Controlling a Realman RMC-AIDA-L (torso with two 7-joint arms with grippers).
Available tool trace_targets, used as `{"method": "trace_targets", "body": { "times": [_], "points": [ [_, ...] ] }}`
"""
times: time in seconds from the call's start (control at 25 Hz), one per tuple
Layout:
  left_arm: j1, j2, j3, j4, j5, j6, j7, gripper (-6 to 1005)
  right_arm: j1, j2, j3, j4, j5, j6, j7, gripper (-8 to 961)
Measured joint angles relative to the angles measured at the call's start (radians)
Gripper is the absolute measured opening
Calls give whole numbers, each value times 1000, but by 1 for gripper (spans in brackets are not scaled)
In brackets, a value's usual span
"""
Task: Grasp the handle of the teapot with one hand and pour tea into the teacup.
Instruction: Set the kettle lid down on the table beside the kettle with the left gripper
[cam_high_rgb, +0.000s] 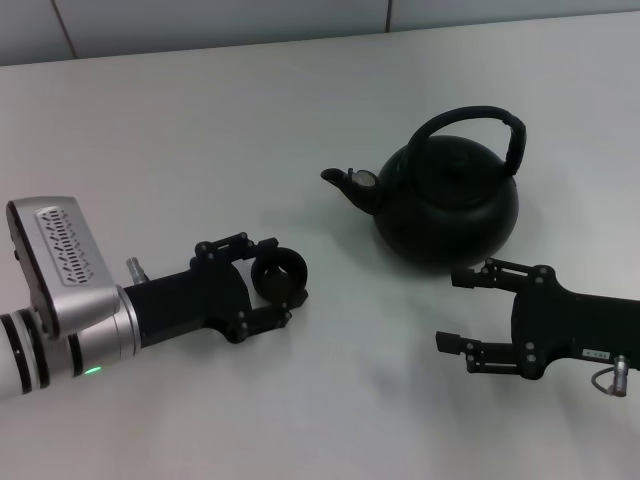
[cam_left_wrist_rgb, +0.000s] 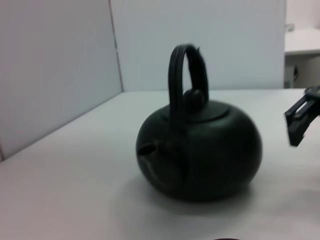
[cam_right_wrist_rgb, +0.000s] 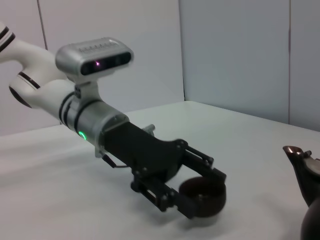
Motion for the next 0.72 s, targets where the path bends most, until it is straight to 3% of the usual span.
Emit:
{"method": "trace_targets", "body": {
  "times": [0.72],
  "points": [
    [-3, 0, -44, -53, -3, -61, 15, 694, 7, 1, 0, 4, 0, -9, -1, 786]
  ]
}}
